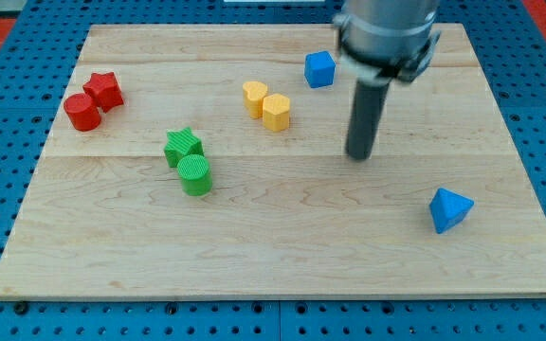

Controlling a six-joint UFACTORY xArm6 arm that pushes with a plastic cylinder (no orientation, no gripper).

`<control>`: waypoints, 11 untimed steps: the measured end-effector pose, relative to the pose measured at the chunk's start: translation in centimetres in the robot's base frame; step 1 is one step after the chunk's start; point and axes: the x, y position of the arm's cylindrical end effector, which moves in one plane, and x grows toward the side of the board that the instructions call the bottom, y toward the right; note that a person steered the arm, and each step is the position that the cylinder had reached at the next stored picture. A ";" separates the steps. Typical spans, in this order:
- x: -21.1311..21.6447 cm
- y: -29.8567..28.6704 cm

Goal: Move the blue cube into the blue triangle

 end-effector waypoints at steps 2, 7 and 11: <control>-15.0 5.4; -1.0 3.6; 4.5 4.6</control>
